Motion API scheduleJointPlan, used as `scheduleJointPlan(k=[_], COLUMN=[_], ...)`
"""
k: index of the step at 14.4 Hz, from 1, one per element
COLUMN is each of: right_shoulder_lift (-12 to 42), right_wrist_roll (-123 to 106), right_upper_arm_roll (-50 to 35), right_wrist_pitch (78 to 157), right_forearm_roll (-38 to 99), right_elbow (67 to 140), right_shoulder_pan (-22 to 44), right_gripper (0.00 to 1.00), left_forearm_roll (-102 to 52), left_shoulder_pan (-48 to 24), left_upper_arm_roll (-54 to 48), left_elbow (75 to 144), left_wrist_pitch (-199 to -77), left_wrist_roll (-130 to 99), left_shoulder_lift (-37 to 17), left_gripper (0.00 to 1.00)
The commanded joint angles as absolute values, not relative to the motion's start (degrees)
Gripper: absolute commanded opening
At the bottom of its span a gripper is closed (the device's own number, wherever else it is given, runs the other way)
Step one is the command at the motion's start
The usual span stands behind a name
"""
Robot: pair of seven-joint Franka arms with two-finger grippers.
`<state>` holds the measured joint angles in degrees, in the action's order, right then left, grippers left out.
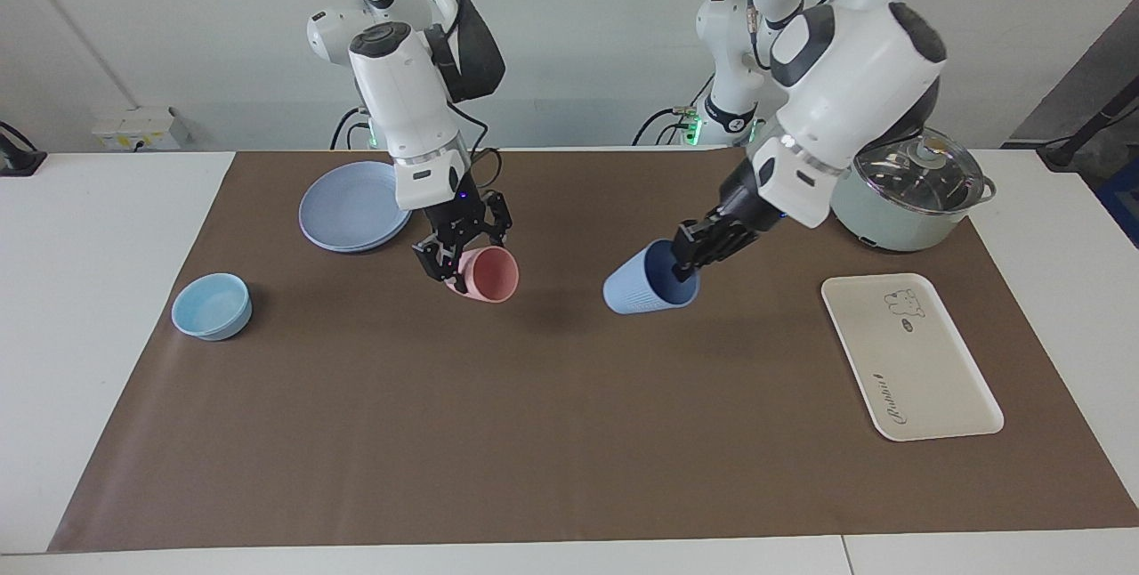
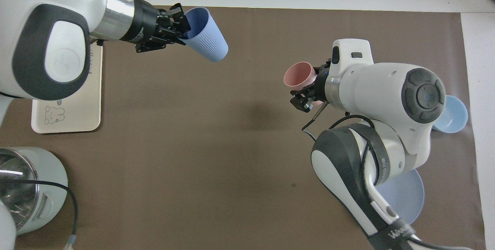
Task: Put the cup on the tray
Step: 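Carry the blue cup onto the tray while the right gripper lowers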
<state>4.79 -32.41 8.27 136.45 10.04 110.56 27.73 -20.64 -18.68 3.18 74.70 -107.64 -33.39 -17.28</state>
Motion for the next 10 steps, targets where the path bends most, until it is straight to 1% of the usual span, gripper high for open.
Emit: scheduleJointPlan(k=[1, 2, 3, 5, 7, 10], right_shoulder_lift=[4.48, 5.18, 6.4, 8.34, 9.57, 12.38], right_wrist_roll=[-33.38, -37.23, -43.18, -59.59, -76.21, -93.82], right_upper_arm_roll=[8.09, 8.09, 8.09, 8.17, 8.17, 8.17], right_wrist_pitch=[140.33, 143.15, 145.09, 146.34, 145.47, 140.99], right_forearm_roll=[11.32, 16.12, 24.52, 42.1, 58.11, 74.57], right_elbow=[111.09, 111.35, 111.36, 111.36, 112.23, 112.85], right_shoulder_pan=[24.01, 22.69, 21.28, 18.12, 13.3, 7.31], right_gripper=[0.0, 0.0, 0.0, 0.0, 0.0, 0.0], left_forearm_roll=[-15.3, -15.21, -15.21, -15.21, -15.21, -15.12], left_shoulder_pan=[-12.78, -9.44, -5.58, 1.55, 5.35, 8.87], left_upper_arm_roll=[3.52, 3.6, 3.6, 3.52, 3.52, 3.6], left_elbow=[79.53, 80.67, 83.21, 90.05, 94.99, 98.77], left_wrist_pitch=[-107.93, -108.36, -108.89, -114.75, -120.74, -125.84], left_wrist_roll=[-25.89, -20.88, -15.09, -2.96, 2.09, 6.49], left_shoulder_lift=[-14.33, -14.07, -12.84, -10.3, -9.05, -9.93], left_gripper=[0.0, 0.0, 0.0, 0.0, 0.0, 0.0])
